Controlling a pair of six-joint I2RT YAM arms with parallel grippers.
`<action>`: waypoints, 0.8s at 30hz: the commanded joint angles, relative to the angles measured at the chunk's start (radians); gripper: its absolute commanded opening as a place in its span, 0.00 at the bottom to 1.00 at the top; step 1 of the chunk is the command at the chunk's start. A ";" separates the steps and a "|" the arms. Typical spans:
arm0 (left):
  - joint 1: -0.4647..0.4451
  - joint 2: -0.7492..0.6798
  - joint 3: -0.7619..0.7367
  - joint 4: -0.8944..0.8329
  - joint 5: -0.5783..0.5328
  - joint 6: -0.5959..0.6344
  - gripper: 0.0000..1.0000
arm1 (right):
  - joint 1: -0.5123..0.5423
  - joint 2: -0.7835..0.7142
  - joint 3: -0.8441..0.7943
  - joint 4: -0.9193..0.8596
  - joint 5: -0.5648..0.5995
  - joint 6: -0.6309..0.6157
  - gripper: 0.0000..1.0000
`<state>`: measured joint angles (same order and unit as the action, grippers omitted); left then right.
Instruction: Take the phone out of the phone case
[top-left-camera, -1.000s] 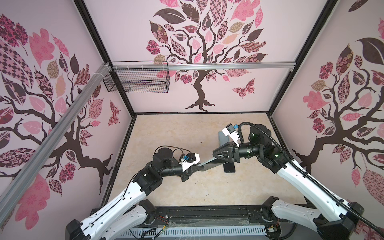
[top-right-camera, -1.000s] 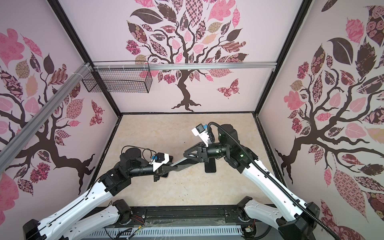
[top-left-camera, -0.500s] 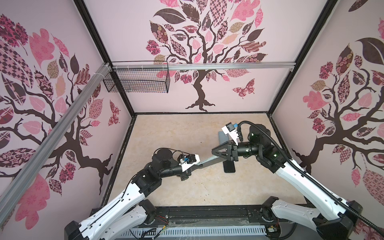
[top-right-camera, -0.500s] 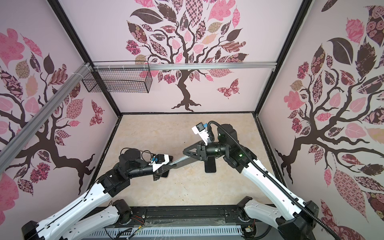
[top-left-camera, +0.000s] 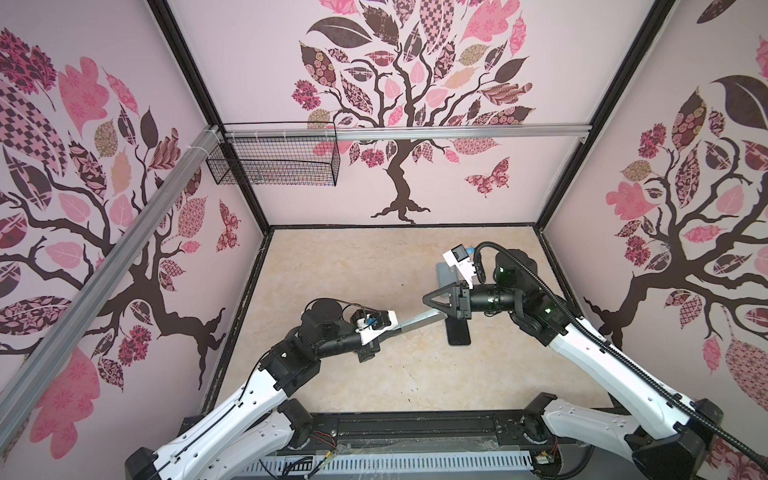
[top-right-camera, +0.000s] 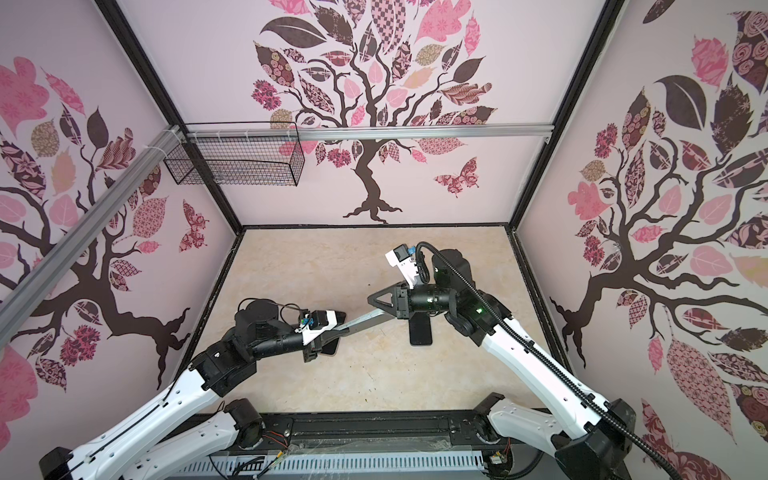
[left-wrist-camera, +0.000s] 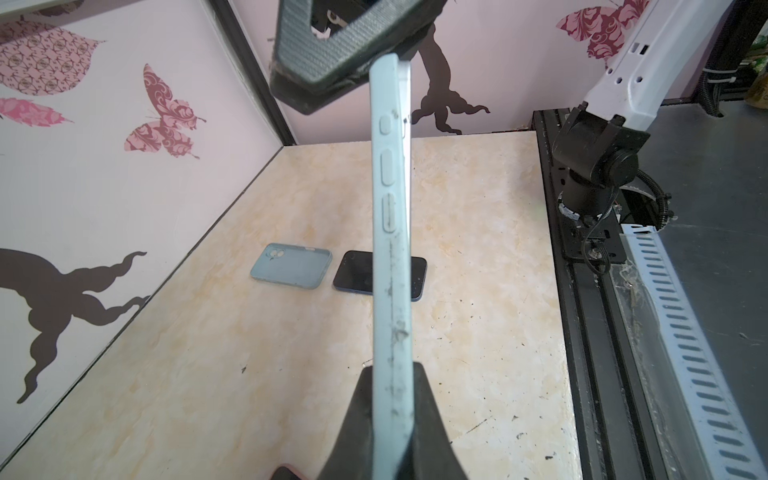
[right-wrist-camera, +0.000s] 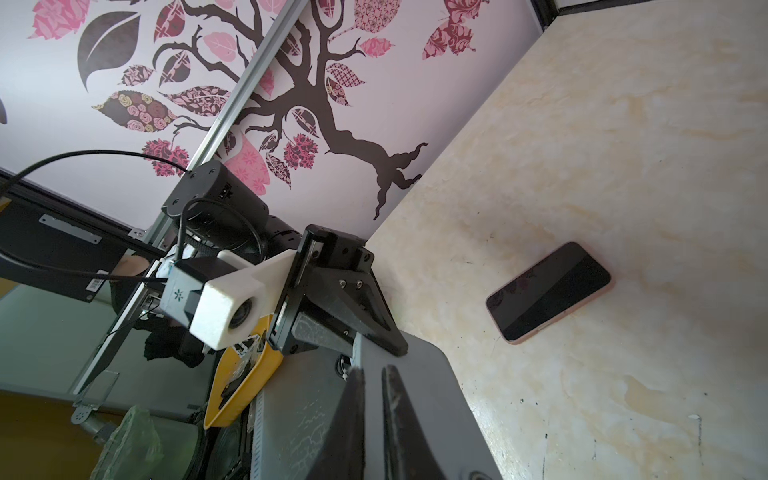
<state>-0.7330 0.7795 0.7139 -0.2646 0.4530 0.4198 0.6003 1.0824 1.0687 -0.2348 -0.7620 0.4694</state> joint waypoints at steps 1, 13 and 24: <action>0.004 -0.056 0.023 0.176 0.050 -0.010 0.00 | 0.001 -0.024 0.034 -0.102 0.159 -0.029 0.19; 0.038 -0.160 -0.097 0.302 0.022 -0.156 0.00 | 0.001 -0.266 -0.015 -0.036 0.339 -0.274 0.50; 0.080 -0.131 -0.123 0.400 0.136 -0.261 0.00 | 0.001 -0.348 -0.110 0.108 0.032 -0.578 0.62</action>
<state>-0.6586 0.6506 0.5873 0.0376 0.5293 0.1940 0.6003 0.7403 0.9779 -0.1654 -0.6426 0.0376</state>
